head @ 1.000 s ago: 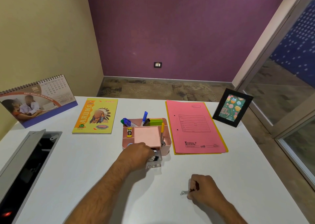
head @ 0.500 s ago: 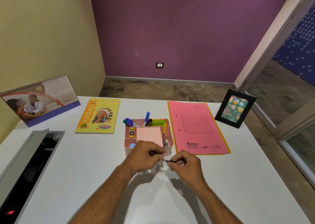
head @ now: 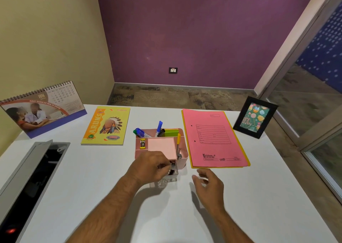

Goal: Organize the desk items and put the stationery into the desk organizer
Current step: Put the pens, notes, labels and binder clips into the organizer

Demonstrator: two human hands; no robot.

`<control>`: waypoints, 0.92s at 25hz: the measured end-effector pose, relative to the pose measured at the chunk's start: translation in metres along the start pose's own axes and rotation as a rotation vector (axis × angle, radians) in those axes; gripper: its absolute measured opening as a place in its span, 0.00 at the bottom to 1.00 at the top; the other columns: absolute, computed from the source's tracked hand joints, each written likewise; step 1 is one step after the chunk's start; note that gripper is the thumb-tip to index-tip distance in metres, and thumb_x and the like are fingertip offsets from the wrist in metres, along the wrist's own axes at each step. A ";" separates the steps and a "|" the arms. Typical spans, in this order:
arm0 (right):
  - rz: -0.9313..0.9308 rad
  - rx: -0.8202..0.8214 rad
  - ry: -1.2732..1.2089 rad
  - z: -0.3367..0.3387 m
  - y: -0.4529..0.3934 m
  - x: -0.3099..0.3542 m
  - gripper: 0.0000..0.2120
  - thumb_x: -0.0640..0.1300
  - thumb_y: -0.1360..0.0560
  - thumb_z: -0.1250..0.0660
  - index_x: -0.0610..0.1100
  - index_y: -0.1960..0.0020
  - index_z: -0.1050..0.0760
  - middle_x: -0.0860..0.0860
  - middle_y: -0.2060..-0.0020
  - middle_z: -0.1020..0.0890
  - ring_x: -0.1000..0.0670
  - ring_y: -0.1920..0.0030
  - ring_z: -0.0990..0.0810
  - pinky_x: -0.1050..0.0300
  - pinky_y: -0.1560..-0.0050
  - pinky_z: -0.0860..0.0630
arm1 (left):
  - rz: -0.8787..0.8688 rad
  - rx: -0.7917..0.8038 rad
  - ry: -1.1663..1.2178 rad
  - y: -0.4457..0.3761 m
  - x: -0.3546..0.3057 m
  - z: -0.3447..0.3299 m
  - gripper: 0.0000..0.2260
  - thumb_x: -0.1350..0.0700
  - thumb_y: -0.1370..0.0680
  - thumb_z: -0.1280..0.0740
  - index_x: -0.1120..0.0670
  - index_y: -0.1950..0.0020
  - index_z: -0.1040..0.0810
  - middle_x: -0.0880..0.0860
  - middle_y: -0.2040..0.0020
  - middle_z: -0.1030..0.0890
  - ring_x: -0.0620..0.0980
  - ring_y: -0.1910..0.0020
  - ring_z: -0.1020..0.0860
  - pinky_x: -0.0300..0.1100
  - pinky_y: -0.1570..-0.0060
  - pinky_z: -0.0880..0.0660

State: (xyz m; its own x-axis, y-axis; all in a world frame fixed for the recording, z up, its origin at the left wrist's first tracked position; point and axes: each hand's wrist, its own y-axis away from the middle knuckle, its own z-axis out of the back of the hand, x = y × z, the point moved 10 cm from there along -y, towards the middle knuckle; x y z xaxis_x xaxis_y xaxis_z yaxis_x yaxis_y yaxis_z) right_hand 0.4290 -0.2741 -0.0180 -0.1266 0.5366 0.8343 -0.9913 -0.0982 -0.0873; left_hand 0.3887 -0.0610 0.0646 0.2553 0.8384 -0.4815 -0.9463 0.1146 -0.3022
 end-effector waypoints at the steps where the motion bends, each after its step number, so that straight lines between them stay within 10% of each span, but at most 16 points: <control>1: 0.006 0.025 0.127 -0.002 0.005 -0.013 0.13 0.44 0.26 0.27 0.46 0.43 0.21 0.52 0.46 0.17 0.52 0.46 0.19 0.72 0.48 0.27 | -0.028 0.032 -0.085 0.002 0.002 -0.005 0.05 0.52 0.29 0.26 0.50 0.56 0.14 0.47 0.60 0.14 0.42 0.64 0.19 0.35 0.62 0.21; 5: 0.129 0.220 0.645 -0.025 0.029 -0.065 0.32 0.65 0.22 0.48 0.45 0.30 0.27 0.46 0.28 0.28 0.43 0.28 0.31 0.51 0.26 0.42 | -0.089 0.251 -0.337 0.011 0.005 -0.033 0.09 0.56 0.38 0.20 0.50 0.61 0.16 0.48 0.64 0.18 0.48 0.68 0.19 0.39 0.70 0.21; 9: 0.033 0.272 0.816 -0.027 0.046 -0.101 0.37 0.69 0.22 0.56 0.44 0.27 0.32 0.41 0.26 0.34 0.38 0.25 0.36 0.46 0.26 0.61 | -0.102 0.328 -0.458 0.012 0.004 -0.048 0.14 0.59 0.47 0.17 0.51 0.67 0.18 0.48 0.70 0.20 0.47 0.73 0.22 0.37 0.78 0.27; 18: 0.071 0.277 0.890 -0.030 0.049 -0.107 0.37 0.69 0.22 0.54 0.45 0.25 0.35 0.42 0.25 0.36 0.42 0.25 0.43 0.44 0.25 0.60 | -0.044 0.258 -0.398 0.012 0.013 -0.044 0.06 0.53 0.31 0.28 0.51 0.55 0.18 0.49 0.59 0.18 0.50 0.60 0.22 0.43 0.64 0.25; 23: 0.053 0.276 0.883 -0.031 0.048 -0.111 0.37 0.70 0.23 0.54 0.46 0.26 0.35 0.42 0.25 0.35 0.42 0.25 0.41 0.43 0.25 0.58 | 0.109 0.274 -0.440 0.011 0.019 -0.042 0.29 0.34 0.30 0.35 0.52 0.39 0.24 0.52 0.45 0.23 0.52 0.48 0.25 0.50 0.48 0.26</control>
State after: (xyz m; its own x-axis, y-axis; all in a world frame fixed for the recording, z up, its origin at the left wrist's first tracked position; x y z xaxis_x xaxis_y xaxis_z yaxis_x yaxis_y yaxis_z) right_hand 0.3945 -0.3125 -0.1319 -0.2650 0.9584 0.1057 -0.9542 -0.2764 0.1141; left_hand 0.3915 -0.0662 0.0171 0.1013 0.9909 -0.0891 -0.9948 0.1004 -0.0149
